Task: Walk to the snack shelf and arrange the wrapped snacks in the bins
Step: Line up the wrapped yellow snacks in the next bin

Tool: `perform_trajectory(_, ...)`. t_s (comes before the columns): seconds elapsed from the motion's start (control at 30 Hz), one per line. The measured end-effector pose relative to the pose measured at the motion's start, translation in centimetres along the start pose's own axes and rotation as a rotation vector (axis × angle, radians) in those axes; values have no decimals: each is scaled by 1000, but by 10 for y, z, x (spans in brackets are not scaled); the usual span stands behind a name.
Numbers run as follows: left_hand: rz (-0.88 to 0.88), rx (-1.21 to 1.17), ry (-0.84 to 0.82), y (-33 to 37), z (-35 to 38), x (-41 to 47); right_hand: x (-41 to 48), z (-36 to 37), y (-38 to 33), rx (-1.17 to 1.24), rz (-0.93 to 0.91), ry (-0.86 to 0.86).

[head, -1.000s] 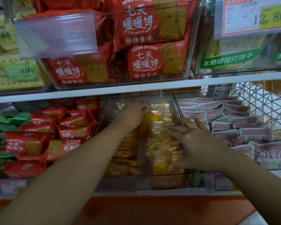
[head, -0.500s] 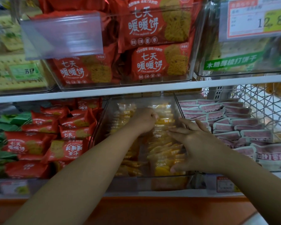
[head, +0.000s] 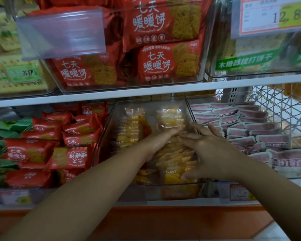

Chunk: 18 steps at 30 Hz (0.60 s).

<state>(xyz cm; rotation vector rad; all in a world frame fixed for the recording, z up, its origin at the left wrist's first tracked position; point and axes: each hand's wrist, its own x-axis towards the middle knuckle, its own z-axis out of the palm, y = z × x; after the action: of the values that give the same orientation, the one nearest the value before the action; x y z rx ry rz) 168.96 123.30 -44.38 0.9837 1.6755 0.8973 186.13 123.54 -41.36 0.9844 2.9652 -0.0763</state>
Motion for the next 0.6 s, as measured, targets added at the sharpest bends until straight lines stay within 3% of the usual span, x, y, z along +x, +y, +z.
perform_trajectory(0.43,-117,-33,-120,7,-2,-8,1,-1,-1,-10,27,-28)
perform_trajectory(0.6,-179,-132,-79,1,-3,-5,0,-1,-1,-2,27,-20)
